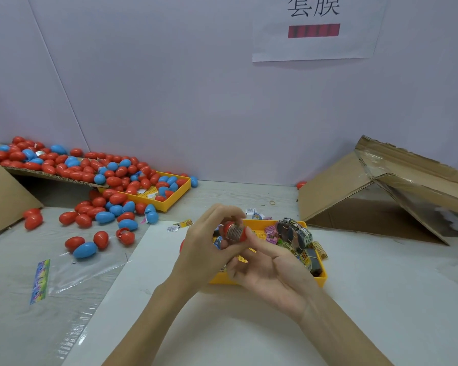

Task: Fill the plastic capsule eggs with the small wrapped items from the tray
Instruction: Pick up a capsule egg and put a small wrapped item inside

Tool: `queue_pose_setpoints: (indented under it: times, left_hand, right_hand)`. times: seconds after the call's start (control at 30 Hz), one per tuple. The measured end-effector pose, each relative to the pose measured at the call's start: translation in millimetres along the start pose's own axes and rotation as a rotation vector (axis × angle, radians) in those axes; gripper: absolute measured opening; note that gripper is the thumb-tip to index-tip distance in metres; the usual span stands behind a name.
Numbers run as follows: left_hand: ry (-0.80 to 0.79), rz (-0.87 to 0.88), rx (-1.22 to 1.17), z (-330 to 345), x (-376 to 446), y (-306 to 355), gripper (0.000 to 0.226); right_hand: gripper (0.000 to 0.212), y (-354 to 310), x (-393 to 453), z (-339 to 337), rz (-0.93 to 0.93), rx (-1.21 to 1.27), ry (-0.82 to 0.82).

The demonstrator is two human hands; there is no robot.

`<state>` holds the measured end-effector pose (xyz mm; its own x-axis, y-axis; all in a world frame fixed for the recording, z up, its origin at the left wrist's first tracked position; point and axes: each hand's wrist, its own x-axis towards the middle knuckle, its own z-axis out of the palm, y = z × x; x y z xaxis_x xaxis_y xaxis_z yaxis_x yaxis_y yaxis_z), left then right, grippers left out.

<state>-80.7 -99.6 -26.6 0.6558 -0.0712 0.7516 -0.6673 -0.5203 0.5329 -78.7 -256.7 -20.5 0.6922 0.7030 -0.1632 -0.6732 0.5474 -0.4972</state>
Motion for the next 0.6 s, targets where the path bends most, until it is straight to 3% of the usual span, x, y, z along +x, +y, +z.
queue_pose_setpoints:
  times: [0.1, 0.23, 0.33, 0.47, 0.6]
  left_hand:
    - [-0.055, -0.045, 0.003, -2, -1, -2, 0.061]
    - [0.001, -0.163, 0.051, -7, -1, -3, 0.052]
    - [0.077, -0.217, 0.071, -10, 2, -4, 0.040]
    - [0.054, -0.232, 0.124, -10, 2, -3, 0.028]
    - [0.001, -0.248, 0.167, -7, 1, -8, 0.021]
  right_hand:
    - [0.037, -12, -2, -4, -0.028, -0.107, 0.087]
    - [0.036, -63, -6, 5, -0.059, -0.072, 0.149]
    - [0.036, -127, -8, 18, -0.327, 0.065, 0.179]
    - [0.051, -183, -14, 17, -0.662, 0.256, 0.117]
    - [0.045, -149, -8, -11, -0.544, -0.021, 0.222]
